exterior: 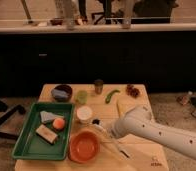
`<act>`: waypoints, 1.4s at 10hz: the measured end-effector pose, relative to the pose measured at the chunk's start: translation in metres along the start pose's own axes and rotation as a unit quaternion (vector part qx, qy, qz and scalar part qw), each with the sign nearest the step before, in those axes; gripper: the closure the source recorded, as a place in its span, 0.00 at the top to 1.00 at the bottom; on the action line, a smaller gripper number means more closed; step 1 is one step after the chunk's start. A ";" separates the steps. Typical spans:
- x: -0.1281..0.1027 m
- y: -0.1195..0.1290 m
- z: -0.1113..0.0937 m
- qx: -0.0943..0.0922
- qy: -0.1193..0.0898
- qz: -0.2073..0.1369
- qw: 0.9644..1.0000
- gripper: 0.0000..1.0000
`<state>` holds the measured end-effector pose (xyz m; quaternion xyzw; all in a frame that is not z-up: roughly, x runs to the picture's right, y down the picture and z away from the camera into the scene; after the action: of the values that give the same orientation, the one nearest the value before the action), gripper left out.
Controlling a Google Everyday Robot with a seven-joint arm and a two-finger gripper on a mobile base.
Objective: Place brush in red bowl
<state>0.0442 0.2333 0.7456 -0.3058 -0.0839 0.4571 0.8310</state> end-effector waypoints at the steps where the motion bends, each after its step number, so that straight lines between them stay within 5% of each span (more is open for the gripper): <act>1: -0.006 0.010 0.005 -0.006 -0.005 0.000 1.000 0.00; 7: -0.008 0.015 0.003 -0.003 -0.008 -0.009 1.000 0.00; 9: -0.016 0.041 -0.007 -0.002 -0.012 -0.033 0.999 0.00; 12: -0.035 0.074 0.003 -0.014 -0.013 -0.060 0.998 0.00; 14: -0.038 0.083 0.020 -0.002 -0.020 -0.025 0.999 0.00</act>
<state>-0.0445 0.2439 0.7183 -0.2956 -0.1091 0.4423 0.8397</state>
